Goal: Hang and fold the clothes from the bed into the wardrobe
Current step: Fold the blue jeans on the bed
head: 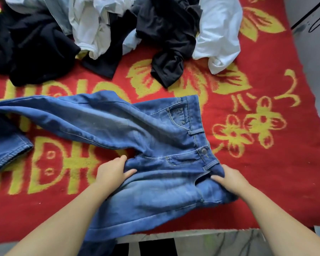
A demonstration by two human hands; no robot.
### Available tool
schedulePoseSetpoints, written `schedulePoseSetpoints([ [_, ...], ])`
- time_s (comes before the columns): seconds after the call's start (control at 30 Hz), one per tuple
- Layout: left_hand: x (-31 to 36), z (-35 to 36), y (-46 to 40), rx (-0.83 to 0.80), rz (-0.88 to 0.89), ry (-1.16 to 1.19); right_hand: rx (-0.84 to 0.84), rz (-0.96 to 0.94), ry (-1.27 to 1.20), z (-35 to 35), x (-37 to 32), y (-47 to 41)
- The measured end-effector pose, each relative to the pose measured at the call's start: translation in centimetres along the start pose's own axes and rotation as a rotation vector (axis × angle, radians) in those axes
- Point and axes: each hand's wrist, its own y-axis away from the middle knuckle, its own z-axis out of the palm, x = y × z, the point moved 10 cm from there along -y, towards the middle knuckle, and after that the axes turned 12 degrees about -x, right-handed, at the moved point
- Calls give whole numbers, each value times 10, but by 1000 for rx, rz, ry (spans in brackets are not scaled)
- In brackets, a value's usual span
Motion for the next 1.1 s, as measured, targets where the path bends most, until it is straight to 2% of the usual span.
schedulePoseSetpoints([
  [0.07, 2, 4, -4, -22, 77, 49, -140, 22, 6, 12, -6, -8],
  [0.1, -1, -2, -7, -19, 114, 132, -101, 13, -3, 2, -15, -12],
  [0.17, -17, -25, -8, 46, 158, 352, 139, -28, 24, -40, -42, -10],
  [0.23, -47, -42, -10, 71, 101, 443, 395, -166, 27, -76, -92, 8],
  [0.27, -61, -42, -12, 11, 55, 431, 480, -293, 17, -84, -127, 20],
  [0.33, -71, -25, -11, -217, 14, 394, 510, -563, 20, -77, -199, 45],
  [0.4, -60, 3, 1, -464, 43, 526, 369, -772, 98, -36, -273, 63],
  [0.47, -40, 26, 22, -606, 101, 698, 109, -828, 301, 32, -334, 66],
  [0.53, -29, 40, 31, -599, 128, 731, -148, -685, 580, 94, -353, 52],
  [0.57, -29, 45, 35, -580, 123, 749, -223, -600, 688, 112, -353, 45],
  [0.67, -32, 66, 45, -666, 120, 939, -322, -523, 863, 127, -353, 41],
  [0.77, -32, 67, 56, -730, 168, 1079, -430, -572, 697, 114, -350, 50],
  [0.83, -34, 56, 61, -688, 224, 1132, -509, -552, 495, 95, -344, 57],
  [0.9, -45, 53, 71, -649, 236, 1180, -533, -547, 407, 76, -342, 63],
  [1.03, -106, 66, 107, -588, 59, 1233, -502, -517, 352, 47, -339, 55],
  [1.1, -135, 56, 128, -581, 34, 1216, -486, -500, 382, 48, -340, 48],
])
